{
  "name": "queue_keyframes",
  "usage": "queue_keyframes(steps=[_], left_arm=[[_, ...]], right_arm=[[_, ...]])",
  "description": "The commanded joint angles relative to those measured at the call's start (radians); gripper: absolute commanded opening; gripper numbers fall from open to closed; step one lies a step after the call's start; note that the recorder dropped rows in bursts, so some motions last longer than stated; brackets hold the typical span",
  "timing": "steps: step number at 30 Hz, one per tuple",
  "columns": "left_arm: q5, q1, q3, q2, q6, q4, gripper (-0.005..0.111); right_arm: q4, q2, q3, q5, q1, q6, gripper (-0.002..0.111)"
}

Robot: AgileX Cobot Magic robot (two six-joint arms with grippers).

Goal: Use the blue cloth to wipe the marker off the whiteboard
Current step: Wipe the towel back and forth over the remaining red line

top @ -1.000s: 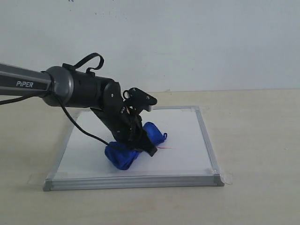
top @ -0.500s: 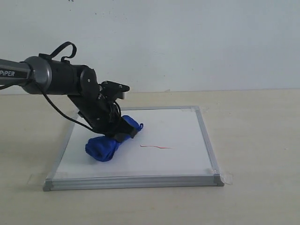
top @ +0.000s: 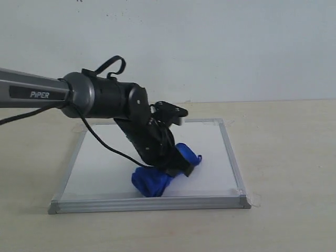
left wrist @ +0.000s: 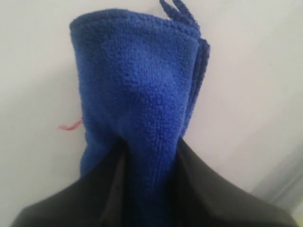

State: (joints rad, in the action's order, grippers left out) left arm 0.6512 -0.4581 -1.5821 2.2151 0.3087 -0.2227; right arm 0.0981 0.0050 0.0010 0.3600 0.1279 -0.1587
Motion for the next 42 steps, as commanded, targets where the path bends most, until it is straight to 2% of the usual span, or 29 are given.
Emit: queue_keyframes(steps=[1, 4, 7, 12, 19, 22, 29, 32, 35, 42], left_arm=[[0.029, -0.092, 0.002, 0.013, 0.032, -0.031, 0.004], [0.0, -0.101, 0.002, 0.013, 0.034, -0.026, 0.004], [-0.027, -0.082, 0.002, 0.013, 0.018, 0.01, 0.004], [-0.052, 0.004, 0.002, 0.013, -0.186, 0.186, 0.004], [-0.018, 0.119, 0.002, 0.013, -0.254, 0.181, 0.004], [-0.016, 0.114, 0.002, 0.015, -0.234, 0.085, 0.004], [-0.044, -0.006, 0.002, 0.015, 0.134, -0.226, 0.004], [-0.098, -0.031, 0.002, 0.015, 0.181, -0.253, 0.004], [-0.143, -0.022, -0.007, 0.019, 0.179, -0.25, 0.004], [-0.089, 0.08, -0.056, 0.073, 0.089, -0.18, 0.004]], right_arm=[[0.005, -0.005, -0.001, -0.004, -0.007, 0.003, 0.0], [0.005, -0.005, -0.001, -0.004, -0.007, 0.003, 0.0], [0.005, -0.005, -0.001, -0.004, -0.007, 0.003, 0.0], [0.005, -0.005, -0.001, -0.004, -0.007, 0.003, 0.0], [0.005, -0.005, -0.001, -0.004, -0.007, 0.003, 0.0], [0.005, -0.005, -0.001, -0.004, -0.007, 0.003, 0.0], [0.005, -0.005, -0.001, -0.004, -0.007, 0.003, 0.0], [0.005, -0.005, -0.001, -0.004, -0.007, 0.003, 0.0], [0.005, -0.005, -0.001, -0.004, -0.007, 0.003, 0.0], [0.005, -0.005, -0.001, -0.004, -0.007, 0.003, 0.0]])
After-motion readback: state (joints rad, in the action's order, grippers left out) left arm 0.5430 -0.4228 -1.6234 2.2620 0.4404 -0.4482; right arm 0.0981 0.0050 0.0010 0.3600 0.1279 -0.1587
